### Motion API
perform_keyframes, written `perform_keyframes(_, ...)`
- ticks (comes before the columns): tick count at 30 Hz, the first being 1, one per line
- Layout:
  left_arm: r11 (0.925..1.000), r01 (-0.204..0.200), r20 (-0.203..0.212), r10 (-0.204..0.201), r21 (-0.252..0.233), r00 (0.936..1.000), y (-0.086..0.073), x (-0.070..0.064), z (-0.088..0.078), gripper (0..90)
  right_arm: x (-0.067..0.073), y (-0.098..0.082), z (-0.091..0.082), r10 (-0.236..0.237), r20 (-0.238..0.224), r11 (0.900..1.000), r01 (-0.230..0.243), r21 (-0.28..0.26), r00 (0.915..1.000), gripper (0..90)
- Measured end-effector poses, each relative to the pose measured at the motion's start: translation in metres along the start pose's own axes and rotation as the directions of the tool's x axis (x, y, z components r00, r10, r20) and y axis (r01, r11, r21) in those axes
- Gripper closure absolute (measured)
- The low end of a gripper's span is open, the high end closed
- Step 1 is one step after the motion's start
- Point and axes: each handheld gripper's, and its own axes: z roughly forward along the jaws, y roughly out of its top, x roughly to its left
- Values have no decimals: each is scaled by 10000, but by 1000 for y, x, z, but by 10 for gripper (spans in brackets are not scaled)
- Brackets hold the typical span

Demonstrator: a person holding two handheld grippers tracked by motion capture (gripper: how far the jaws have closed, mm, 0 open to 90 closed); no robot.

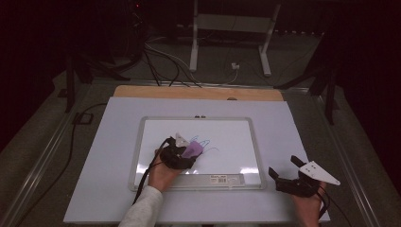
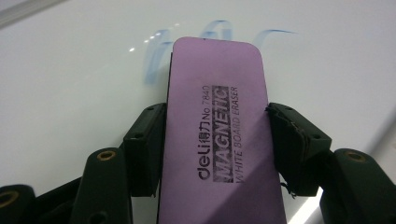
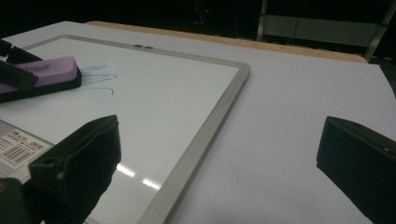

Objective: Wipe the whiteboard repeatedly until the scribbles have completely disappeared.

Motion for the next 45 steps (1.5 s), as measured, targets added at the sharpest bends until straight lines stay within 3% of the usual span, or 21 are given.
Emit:
perform_keyframes(2,9998,-213,52,213,3,9998,1,-3,0,416,0,0,0,1,2,10000,-1,8,10000,0)
perform_keyframes(5,10000,3,-195,-2,63,9998,1,2,0,417,0,0,0,29,16,10000,-29,8,10000,0)
perform_keyframes(7,9996,277,-595,-272,72,9979,1,9,-2,417,-1,0,-1,45,23,10000,-45,-12,10000,0)
perform_keyframes(10,9966,821,-1223,-810,44,9892,-2,23,-5,417,-2,0,-1,57,33,10000,-57,-19,10000,0)
perform_keyframes(12,9923,1237,-1354,-1232,-45,9831,-5,31,-7,417,-2,0,-1,56,31,10000,-56,-18,10000,0)
perform_keyframes(14,9904,1377,-1299,-1376,-83,9819,-5,33,-8,417,-1,0,0,34,10,10000,-34,16,10000,0)
perform_keyframes(16,9925,1217,-1408,-1217,-85,9825,-4,30,-7,417,-1,0,0,6,-6,10000,-6,22,10000,0)
perform_keyframes(19,9942,1075,-1159,-1079,-92,9874,-2,23,-3,417,1,0,1,-3,-31,10000,3,63,10000,0)
perform_keyframes(24,9987,517,-527,-518,-28,9973,5,3,4,417,1,-1,2,7,-34,10000,-6,76,10000,0)
perform_keyframes(27,10000,42,-209,-42,-1,9998,8,-7,8,416,0,-1,1,19,-30,10000,-19,62,10000,0)
perform_keyframes(30,10000,-4,-185,5,49,9998,9,-6,8,417,0,0,0,22,-21,10000,-21,38,10000,0)
perform_keyframes(33,9998,198,-663,-193,67,9976,8,0,6,417,-1,0,0,50,1,10000,-50,35,10000,0)
perform_keyframes(37,9966,823,-1372,-812,22,9872,5,17,2,417,-1,0,-1,75,10,10000,-75,14,10000,0)
perform_keyframes(39,9929,1185,-1757,-1175,-52,9774,2,27,-1,417,-2,0,-1,77,14,10000,-77,12,10000,0)
perform_keyframes(43,9839,1773,-2588,-1767,-214,9496,-2,45,-6,417,-1,0,-1,74,23,10000,-74,19,10000,0)
perform_keyframes(45,9760,2152,-2462,-2170,-343,9446,-3,51,-6,417,-1,0,-1,67,30,10000,-67,19,10000,0)
